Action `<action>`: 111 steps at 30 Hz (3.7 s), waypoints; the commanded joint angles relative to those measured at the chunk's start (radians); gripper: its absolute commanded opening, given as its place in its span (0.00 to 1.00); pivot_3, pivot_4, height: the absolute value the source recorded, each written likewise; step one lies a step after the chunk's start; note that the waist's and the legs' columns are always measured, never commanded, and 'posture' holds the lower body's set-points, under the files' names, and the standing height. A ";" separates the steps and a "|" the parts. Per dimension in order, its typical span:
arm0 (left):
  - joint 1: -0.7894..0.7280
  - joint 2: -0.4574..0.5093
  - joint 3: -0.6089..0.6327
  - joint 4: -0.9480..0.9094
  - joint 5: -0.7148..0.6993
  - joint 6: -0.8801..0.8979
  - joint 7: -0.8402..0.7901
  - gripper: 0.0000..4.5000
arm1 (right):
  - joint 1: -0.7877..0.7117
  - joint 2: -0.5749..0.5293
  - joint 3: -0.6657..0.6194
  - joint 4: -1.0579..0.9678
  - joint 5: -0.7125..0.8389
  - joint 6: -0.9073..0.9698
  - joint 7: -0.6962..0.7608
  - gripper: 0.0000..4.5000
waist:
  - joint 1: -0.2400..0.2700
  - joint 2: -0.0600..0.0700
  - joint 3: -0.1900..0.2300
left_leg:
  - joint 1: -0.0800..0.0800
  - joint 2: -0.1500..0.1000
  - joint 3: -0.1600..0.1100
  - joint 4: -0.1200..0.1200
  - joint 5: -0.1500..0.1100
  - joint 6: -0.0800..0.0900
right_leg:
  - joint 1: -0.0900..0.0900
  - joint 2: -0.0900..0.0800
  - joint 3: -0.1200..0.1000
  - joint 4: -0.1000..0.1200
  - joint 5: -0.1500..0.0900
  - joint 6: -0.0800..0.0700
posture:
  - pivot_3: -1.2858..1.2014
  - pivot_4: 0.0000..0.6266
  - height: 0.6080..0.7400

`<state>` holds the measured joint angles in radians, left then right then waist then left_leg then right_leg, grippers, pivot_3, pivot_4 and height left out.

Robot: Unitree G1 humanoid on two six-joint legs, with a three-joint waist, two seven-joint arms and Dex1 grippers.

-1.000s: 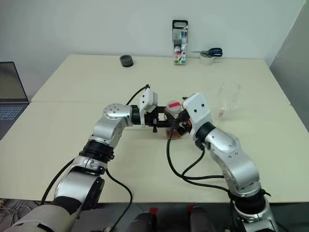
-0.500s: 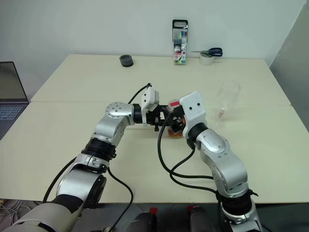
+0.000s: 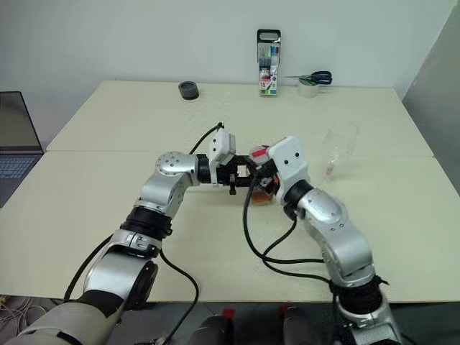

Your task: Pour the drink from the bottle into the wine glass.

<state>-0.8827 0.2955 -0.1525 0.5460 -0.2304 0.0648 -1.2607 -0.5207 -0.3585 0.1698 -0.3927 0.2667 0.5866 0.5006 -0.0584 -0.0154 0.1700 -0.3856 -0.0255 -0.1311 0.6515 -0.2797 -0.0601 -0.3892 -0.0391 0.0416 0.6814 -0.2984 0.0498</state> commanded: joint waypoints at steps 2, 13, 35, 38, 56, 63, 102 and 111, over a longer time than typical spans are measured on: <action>-0.024 0.029 -0.010 -0.043 -0.014 0.019 -0.073 0.42 | -0.183 -0.210 0.016 0.222 0.095 -0.086 0.482 0.43 | -0.001 0.000 0.000 | 0.000 0.001 0.000 0.000 0.000 0.001 | 0.001 0.001 -0.001 0.000 0.000 0.000 | 0.52 0.24 1.00; -0.028 0.039 0.006 -0.033 -0.013 0.005 -0.044 0.41 | -0.194 -0.247 -0.078 0.189 0.183 0.029 0.467 0.88 | 0.001 0.000 0.000 | 0.000 0.001 -0.002 -0.001 0.002 -0.003 | -0.001 -0.001 0.000 0.000 0.000 0.000 | 0.52 0.24 1.00; -0.045 0.008 0.008 -0.004 -0.014 -0.002 -0.070 0.41 | -0.110 -0.111 -0.083 -0.012 0.077 0.086 0.100 1.00 | 0.001 0.000 0.000 | -0.002 0.001 -0.003 0.002 0.002 -0.003 | -0.001 0.000 -0.001 0.001 0.000 0.000 | 0.52 0.24 1.00; -0.044 0.010 0.008 -0.006 -0.014 -0.001 -0.072 0.41 | -0.096 -0.121 -0.094 -0.013 0.070 0.087 0.095 1.00 | 0.001 0.000 0.000 | -0.002 0.001 -0.003 0.002 0.002 -0.003 | -0.001 0.000 -0.001 0.001 0.000 0.000 | 0.52 0.24 1.00; -0.048 0.009 0.009 0.005 -0.012 -0.007 -0.076 0.41 | -0.046 -0.199 -0.152 -0.128 0.216 0.187 0.145 1.00 | 0.001 0.000 0.000 | -0.002 0.001 -0.003 0.002 0.001 -0.002 | -0.001 0.000 -0.001 0.001 0.000 0.000 | 0.52 0.24 1.00; -0.050 0.009 0.014 0.010 -0.014 -0.006 -0.072 0.41 | -0.061 -0.207 -0.148 -0.179 0.280 0.232 0.139 1.00 | 0.001 0.000 0.000 | -0.002 0.001 -0.003 0.002 0.000 0.000 | -0.001 0.000 -0.001 0.001 0.000 0.000 | 0.52 0.24 1.00; -0.037 0.005 0.008 -0.018 -0.018 0.011 -0.070 0.41 | -0.082 -0.130 -0.088 -0.101 0.078 0.174 0.015 1.00 | 0.001 0.000 0.000 | -0.007 0.000 -0.003 0.008 0.001 -0.002 | -0.001 0.000 -0.002 0.001 0.000 0.000 | 0.52 0.24 1.00; -0.030 0.009 0.007 -0.022 -0.018 0.011 -0.073 0.41 | -0.074 -0.125 -0.128 -0.137 0.130 0.222 0.009 1.00 | 0.001 0.000 0.000 | -0.007 0.000 -0.003 0.008 0.001 -0.002 | -0.001 0.000 -0.002 0.001 0.000 0.000 | 0.52 0.24 1.00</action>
<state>-0.9017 0.3013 -0.1612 0.5637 -0.2292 0.0816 -1.3249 -0.5929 -0.4765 0.0798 -0.4909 0.3854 0.8105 0.5213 -0.0572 -0.0151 0.1704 -0.3923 -0.0253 -0.1345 0.6593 -0.2788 -0.0619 -0.3903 -0.0391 0.0395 0.6827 -0.2984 0.0498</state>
